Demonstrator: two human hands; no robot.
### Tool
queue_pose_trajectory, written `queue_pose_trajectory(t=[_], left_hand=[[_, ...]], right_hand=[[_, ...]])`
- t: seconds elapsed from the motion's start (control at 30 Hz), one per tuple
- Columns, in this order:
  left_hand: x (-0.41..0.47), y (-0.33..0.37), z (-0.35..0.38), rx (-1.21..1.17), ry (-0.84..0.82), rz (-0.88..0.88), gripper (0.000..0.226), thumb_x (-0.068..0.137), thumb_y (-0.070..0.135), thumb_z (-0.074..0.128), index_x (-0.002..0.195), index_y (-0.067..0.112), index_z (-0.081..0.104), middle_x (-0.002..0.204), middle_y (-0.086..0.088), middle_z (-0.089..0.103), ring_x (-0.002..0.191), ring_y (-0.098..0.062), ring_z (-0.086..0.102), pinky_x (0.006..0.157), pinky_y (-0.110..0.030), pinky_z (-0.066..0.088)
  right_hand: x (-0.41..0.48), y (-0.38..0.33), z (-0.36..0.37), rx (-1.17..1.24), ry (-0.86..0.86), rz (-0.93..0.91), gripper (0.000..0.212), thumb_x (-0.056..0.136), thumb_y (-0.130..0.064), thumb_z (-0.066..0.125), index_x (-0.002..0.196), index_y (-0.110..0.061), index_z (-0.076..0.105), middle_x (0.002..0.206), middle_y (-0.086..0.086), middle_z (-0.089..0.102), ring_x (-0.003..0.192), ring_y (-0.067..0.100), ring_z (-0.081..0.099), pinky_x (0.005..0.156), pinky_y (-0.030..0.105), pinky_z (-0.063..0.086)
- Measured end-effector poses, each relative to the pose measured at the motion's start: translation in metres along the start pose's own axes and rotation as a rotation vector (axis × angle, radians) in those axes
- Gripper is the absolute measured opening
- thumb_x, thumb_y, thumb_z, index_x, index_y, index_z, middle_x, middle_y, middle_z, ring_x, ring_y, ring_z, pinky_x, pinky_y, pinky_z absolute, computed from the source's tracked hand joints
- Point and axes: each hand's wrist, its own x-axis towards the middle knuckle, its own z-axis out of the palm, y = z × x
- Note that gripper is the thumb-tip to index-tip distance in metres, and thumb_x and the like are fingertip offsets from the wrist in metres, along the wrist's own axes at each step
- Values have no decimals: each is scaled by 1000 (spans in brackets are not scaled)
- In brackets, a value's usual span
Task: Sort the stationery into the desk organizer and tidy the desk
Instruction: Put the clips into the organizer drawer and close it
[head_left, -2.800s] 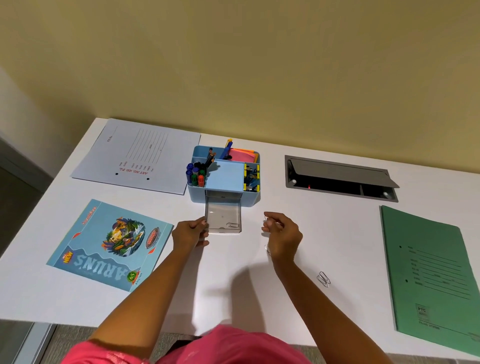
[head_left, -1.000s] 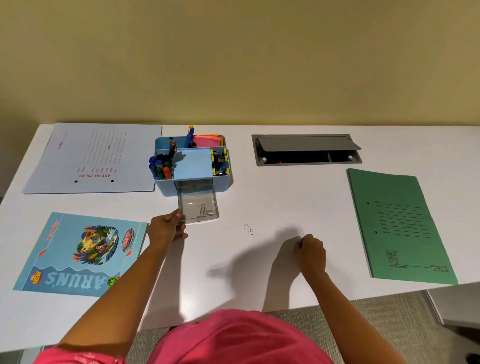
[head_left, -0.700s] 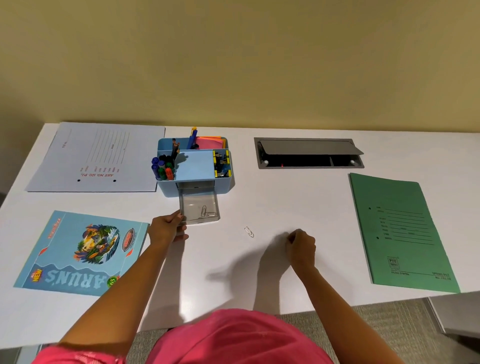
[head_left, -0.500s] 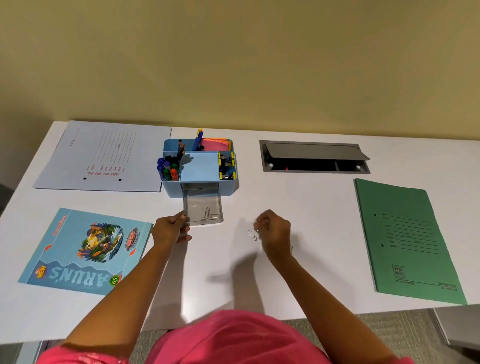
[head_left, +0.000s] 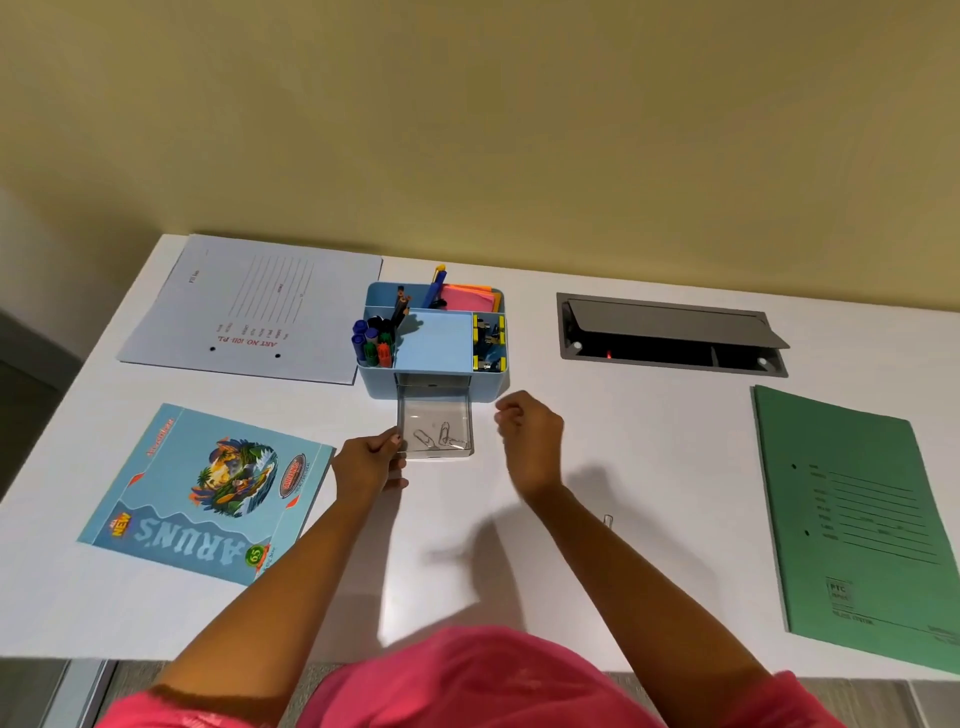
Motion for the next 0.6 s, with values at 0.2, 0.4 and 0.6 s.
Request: queue_pose_trajectory(t=[0.2, 0.4, 0.6], left_hand=[[2, -4, 0, 21, 7, 37, 32, 94, 20, 57, 119, 2, 63, 83, -19, 66, 69, -29, 63, 56, -33, 60], [2, -7, -1, 25, 2, 52, 32, 94, 21, 56, 119, 2, 63, 83, -19, 67, 69, -29, 64, 57, -33, 60], [1, -5, -1, 40, 3, 66, 32, 94, 21, 56, 120, 2, 63, 82, -17, 67, 69, -29, 65, 56, -32, 60]], right_hand=[[-23, 56, -59, -171, 195, 92, 7, 78, -8, 59, 74, -10, 65, 67, 3, 67, 65, 22, 63, 59, 16, 41], [-55, 95, -96, -331, 209, 418, 7, 82, -9, 68, 83, -5, 61, 69, 6, 62, 73, 27, 62, 63, 27, 41], [-69, 104, -92, -395, 153, 502, 15, 80, -11, 70, 86, 0, 60, 71, 7, 56, 66, 23, 51, 62, 28, 39]])
